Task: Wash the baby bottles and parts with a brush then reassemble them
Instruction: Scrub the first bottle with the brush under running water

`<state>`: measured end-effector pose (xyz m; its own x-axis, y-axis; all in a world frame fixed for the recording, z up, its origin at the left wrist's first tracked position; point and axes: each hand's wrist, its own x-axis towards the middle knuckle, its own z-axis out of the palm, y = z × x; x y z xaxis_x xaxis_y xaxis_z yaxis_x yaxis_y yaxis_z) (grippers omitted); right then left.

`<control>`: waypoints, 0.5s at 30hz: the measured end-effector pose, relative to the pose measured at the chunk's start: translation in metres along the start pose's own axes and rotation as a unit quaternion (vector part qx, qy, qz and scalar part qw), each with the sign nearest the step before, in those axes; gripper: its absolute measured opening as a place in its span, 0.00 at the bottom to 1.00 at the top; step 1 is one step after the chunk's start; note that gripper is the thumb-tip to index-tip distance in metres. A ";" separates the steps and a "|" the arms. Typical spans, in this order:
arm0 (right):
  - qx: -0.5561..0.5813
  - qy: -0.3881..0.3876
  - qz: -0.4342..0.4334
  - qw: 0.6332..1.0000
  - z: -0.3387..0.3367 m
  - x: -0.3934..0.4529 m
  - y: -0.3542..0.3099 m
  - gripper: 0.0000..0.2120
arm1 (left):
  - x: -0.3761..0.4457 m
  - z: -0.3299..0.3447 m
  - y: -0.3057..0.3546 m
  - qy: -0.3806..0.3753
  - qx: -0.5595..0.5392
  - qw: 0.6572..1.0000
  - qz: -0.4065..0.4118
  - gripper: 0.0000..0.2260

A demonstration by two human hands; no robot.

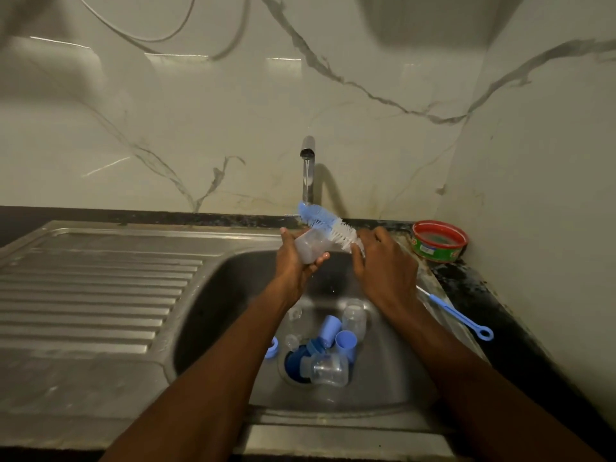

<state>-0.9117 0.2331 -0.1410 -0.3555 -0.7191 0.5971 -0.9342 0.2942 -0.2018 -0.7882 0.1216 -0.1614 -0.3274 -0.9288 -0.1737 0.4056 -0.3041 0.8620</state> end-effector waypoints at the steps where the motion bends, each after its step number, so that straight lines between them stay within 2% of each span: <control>1: -0.004 -0.001 -0.001 1.000 -0.001 -0.002 0.000 0.13 | 0.000 0.000 -0.001 -0.008 0.011 1.000 0.004 0.27; 6: -0.023 -0.002 0.008 1.000 -0.004 -0.006 0.002 0.12 | -0.006 -0.002 -0.001 -0.065 0.061 0.996 -0.001 0.16; 9: -0.024 -0.004 0.024 0.999 -0.005 -0.002 0.007 0.12 | -0.009 0.002 0.000 -0.090 0.095 0.991 0.008 0.15; 15: 0.017 -0.020 -0.010 1.000 -0.008 -0.012 0.003 0.13 | -0.010 0.007 -0.005 -0.067 0.035 0.997 0.023 0.14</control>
<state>-0.9102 0.2472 -0.1429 -0.3368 -0.7497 0.5696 -0.9415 0.2589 -0.2160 -0.7932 0.1344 -0.1605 -0.4221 -0.9037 -0.0716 0.3648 -0.2416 0.8992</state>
